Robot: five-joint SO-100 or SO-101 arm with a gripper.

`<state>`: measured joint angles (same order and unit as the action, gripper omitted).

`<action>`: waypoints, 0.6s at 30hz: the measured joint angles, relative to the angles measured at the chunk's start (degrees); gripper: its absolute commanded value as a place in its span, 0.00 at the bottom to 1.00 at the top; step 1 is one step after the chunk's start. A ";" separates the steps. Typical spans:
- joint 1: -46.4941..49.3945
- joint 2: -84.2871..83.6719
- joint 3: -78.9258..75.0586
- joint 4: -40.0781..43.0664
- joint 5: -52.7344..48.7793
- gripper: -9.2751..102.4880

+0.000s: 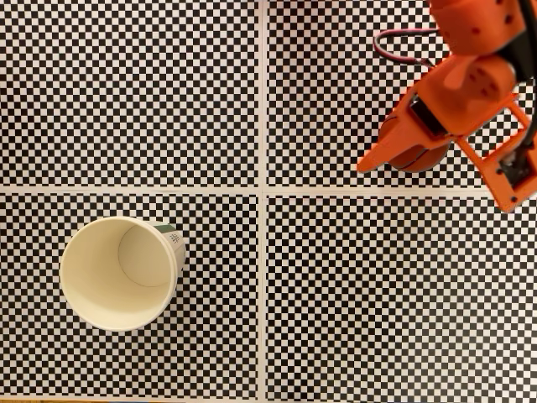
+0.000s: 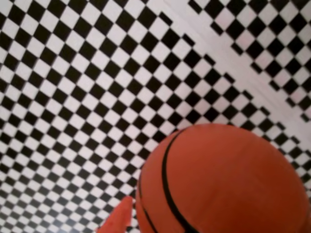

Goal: Grasp basketball and place into cup.

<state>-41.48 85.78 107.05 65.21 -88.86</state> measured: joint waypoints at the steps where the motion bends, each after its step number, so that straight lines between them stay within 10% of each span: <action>1: -0.09 0.00 0.09 0.00 0.44 0.44; 18: 0.26 1.67 0.70 -0.09 5.89 0.28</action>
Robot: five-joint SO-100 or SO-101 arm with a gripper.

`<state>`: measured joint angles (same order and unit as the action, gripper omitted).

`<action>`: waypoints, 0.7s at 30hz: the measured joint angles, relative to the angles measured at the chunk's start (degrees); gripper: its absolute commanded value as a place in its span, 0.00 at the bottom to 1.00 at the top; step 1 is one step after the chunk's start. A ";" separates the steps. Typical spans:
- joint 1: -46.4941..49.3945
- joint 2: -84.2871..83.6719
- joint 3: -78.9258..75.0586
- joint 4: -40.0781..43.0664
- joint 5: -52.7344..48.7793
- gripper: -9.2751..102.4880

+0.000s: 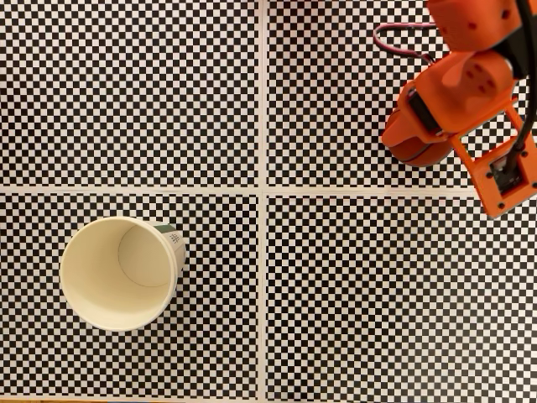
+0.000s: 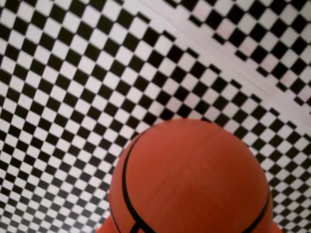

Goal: Grasp basketball and place into cup.

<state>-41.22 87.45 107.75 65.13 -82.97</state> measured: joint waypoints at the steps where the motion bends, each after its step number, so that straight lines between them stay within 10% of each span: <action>1: 0.00 0.18 0.09 0.00 0.35 0.28; 21: 10.46 25.93 1.41 6.50 -2.81 0.28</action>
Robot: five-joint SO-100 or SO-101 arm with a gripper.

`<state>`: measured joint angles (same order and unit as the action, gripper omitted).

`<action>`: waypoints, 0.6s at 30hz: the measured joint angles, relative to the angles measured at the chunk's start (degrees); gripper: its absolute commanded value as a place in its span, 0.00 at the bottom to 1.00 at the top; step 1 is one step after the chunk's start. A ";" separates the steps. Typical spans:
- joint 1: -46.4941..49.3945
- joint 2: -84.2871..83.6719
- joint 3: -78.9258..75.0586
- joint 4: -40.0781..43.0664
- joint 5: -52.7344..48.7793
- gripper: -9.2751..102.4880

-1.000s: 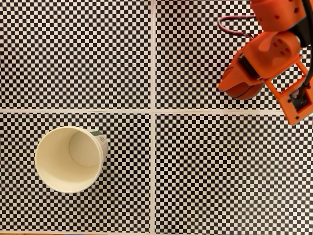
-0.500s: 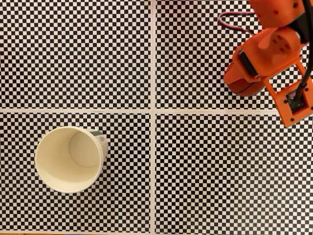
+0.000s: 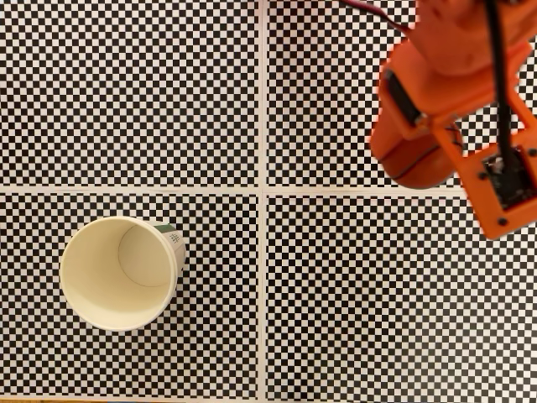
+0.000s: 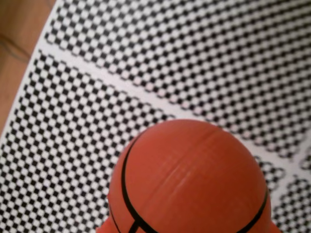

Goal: Grasp basketball and place into cup.

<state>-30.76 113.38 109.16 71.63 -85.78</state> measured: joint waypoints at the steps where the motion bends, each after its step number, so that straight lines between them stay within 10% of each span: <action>1: 0.44 1.85 0.26 0.88 -0.44 0.28; 18: 20.92 11.95 -4.57 5.98 -8.00 0.27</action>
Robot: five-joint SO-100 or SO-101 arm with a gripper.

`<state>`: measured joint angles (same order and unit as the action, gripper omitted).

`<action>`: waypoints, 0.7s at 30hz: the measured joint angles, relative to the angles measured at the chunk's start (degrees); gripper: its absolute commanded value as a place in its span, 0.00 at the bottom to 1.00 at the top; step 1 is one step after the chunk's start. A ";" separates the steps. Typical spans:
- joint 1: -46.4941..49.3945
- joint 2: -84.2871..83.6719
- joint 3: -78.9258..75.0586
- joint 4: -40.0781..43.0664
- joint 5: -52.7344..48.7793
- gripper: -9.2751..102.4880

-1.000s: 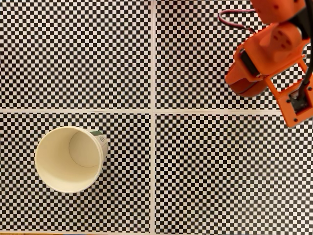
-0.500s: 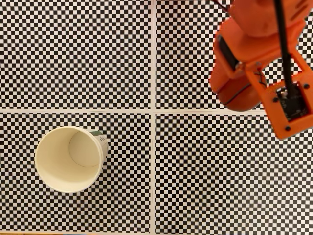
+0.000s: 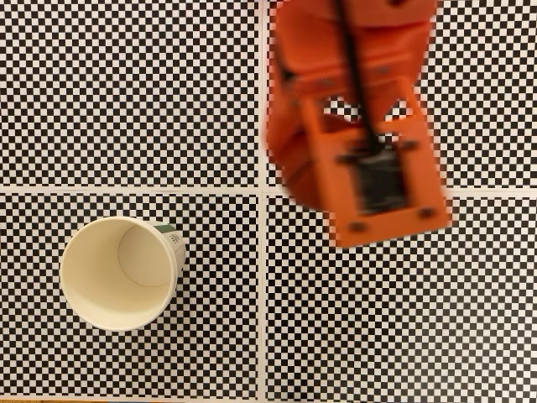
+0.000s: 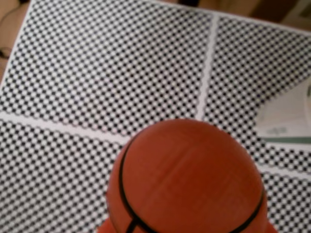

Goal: Grasp basketball and place into cup.

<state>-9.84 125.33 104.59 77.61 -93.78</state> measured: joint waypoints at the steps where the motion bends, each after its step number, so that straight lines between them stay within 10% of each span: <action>1: 1.32 0.00 -0.97 0.00 -0.35 0.27; 21: 17.05 -13.89 -18.72 -0.53 -0.70 0.26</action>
<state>7.21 111.45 85.87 77.08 -94.48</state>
